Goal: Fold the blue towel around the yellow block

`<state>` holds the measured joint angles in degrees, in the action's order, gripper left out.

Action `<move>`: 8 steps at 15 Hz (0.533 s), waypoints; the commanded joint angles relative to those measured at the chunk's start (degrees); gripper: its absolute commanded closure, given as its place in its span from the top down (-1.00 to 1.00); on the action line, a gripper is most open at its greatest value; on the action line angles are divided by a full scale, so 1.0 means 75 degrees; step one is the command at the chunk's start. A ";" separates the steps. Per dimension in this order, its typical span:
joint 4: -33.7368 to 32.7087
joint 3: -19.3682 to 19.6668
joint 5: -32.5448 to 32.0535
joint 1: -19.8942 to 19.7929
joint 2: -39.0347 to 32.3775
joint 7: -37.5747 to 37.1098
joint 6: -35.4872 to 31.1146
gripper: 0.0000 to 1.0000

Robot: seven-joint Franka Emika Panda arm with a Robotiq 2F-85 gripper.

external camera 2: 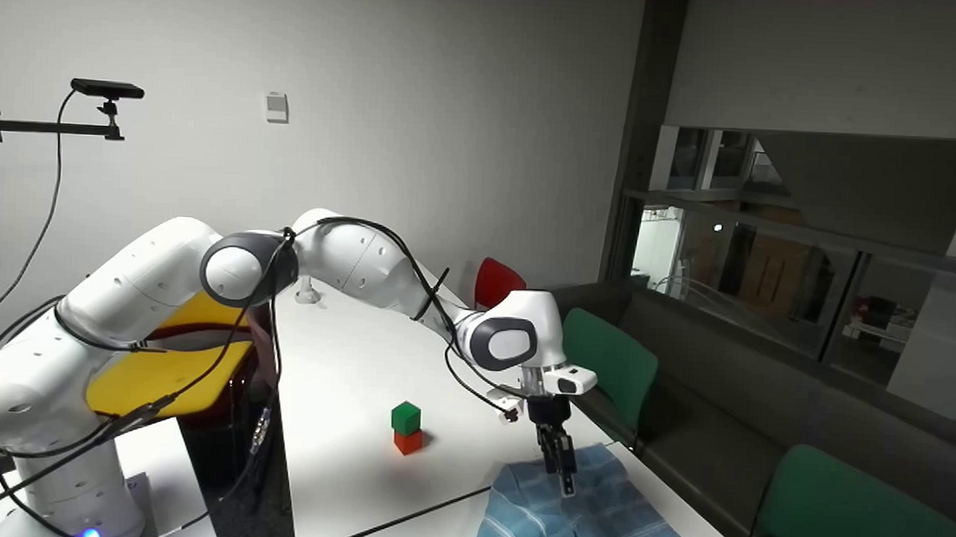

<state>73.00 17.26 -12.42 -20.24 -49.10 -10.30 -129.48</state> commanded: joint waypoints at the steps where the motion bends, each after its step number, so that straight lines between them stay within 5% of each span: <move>1: 0.0435 0.0042 -0.0009 0.0053 0.0345 -0.0164 -0.0401 1.00; 8: 0.2559 0.0095 0.0137 0.0168 0.1812 -0.1225 -0.1185 1.00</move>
<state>80.80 17.31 -12.31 -20.11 -44.04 -15.83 -135.92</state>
